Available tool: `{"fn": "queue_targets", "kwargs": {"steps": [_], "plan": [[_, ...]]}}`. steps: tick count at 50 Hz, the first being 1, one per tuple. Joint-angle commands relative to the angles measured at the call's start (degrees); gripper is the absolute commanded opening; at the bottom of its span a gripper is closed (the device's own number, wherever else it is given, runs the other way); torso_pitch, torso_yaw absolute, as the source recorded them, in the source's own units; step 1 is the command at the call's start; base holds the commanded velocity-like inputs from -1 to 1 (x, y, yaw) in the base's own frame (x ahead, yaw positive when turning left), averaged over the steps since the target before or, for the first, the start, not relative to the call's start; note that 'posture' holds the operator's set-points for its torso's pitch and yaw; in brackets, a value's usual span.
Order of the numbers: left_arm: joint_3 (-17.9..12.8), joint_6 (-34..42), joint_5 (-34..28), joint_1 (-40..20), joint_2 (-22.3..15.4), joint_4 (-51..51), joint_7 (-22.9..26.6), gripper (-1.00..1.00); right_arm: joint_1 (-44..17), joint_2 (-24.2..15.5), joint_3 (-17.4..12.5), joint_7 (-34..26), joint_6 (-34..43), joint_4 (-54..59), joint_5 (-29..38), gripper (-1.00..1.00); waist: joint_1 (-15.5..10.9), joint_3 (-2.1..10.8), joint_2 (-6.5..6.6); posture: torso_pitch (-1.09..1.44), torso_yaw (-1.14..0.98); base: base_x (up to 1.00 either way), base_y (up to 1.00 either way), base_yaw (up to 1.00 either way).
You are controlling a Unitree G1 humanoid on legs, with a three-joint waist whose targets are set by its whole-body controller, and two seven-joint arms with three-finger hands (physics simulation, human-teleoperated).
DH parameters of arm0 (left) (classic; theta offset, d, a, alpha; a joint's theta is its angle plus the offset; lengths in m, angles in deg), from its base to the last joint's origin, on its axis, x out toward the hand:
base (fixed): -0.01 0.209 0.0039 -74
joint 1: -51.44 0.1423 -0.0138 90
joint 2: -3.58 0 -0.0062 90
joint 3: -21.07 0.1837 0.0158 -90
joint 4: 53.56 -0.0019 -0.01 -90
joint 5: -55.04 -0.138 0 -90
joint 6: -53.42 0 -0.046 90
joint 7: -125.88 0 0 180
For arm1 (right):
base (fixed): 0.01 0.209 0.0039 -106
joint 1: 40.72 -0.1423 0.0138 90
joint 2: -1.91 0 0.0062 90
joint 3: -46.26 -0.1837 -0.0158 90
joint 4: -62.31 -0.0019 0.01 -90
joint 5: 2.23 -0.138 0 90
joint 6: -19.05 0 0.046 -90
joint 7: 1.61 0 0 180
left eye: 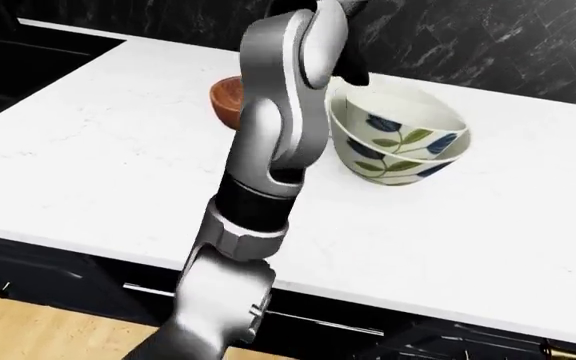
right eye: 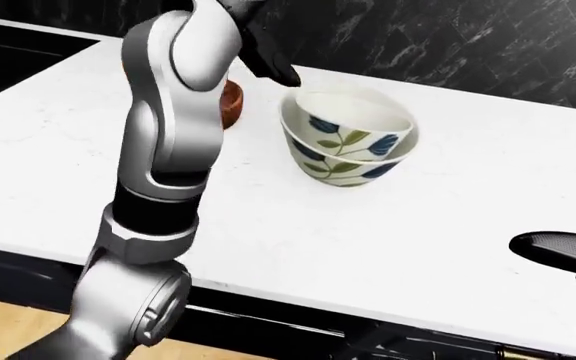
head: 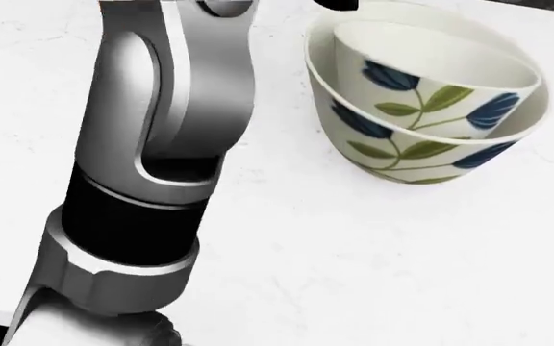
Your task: Stack the bowls from largest to smallest.
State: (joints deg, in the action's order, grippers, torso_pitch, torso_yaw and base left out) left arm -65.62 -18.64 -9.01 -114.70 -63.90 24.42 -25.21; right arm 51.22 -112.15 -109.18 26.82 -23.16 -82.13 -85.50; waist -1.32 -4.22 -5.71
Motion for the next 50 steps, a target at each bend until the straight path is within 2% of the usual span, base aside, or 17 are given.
{"fn": "queue_targets", "kwargs": {"steps": [1, 6, 10, 19, 23, 29, 34, 36, 50], "plan": [[-1.05, -0.37, 3.43, -2.91, -2.99, 0.49, -1.66, 0.62, -0.63, -1.19, -0.54, 0.32, -1.5, -0.38, 0.42, 1.0, -0.07, 1.23, -0.4, 0.0, 0.0, 0.0, 0.0, 0.0], [-2.54, -2.1, 8.29, -3.74, -9.99, -4.87, -4.78, 0.64, -1.03, -1.07, 0.46, 0.53, -1.51, -0.6, 1.11, 1.0, -0.05, 1.23, 0.0, 0.0, 0.0, 0.0, 0.0, 0.0], [-3.78, -5.3, 11.12, -1.89, -15.15, -10.9, -8.74, 0.65, -1.2, -0.45, 1.42, 0.42, -1.5, -1.03, 2.05, 1.0, -0.03, 1.36, 0.23, 0.0, 0.0, 0.0, 0.0, 0.0], [-4.03, -11.25, 12.02, -0.74, -20.57, -22.94, -15.82, 0.69, -1.0, 1.67, 2.74, -1.63, -1.5, -1.34, 5.14, 1.0, 0.07, 1.84, 0.49, 0.0, 0.0, 0.0, 0.0, 0.0], [-3.77, -12.28, 11.72, -0.12, -20.87, -25.05, -17.07, 0.68, -1.2, 1.62, 2.88, -1.64, -1.41, -1.23, 5.29, 1.0, 0.18, 1.91, 0.56, 0.0, 0.0, 0.0, 0.0, 0.0], [-3.16, -13.23, 9.83, 1.29, -21.22, -24.25, -14.92, 0.65, -1.06, 1.93, 2.82, -2.1, -1.26, -1.24, 5.68, 1.0, 0.18, 1.95, 0.68, 0.0, 0.0, 0.0, 0.0, 0.0], [-1.95, -15.66, 5.92, 2.47, -21.31, -23.61, -13.86, 0.62, -1.18, 1.23, 2.5, -1.0, -1.09, -1.46, 4.38, 1.0, 0.22, 1.97, 0.79, 0.0, 0.0, 0.0, 0.0, 0.0], [-1.67, -16.56, 4.3, 3.2, -21.05, -23.35, -13.33, 0.58, -1.19, 1.32, 2.83, -1.22, -1.04, -1.51, 4.85, 1.0, 0.21, 1.96, 0.83, 0.0, 0.0, 0.0, 0.0, 0.0], [-1.54, -17.74, -1.87, 5.6, -18.54, -25.84, -14.45, 0.57, -0.77, 3.58, 3.6, -3.45, -1.26, -1.68, 7.58, 1.0, 0.3, 2.19, 0.84, 0.0, 0.0, 0.0, 0.0, 0.0]]}}
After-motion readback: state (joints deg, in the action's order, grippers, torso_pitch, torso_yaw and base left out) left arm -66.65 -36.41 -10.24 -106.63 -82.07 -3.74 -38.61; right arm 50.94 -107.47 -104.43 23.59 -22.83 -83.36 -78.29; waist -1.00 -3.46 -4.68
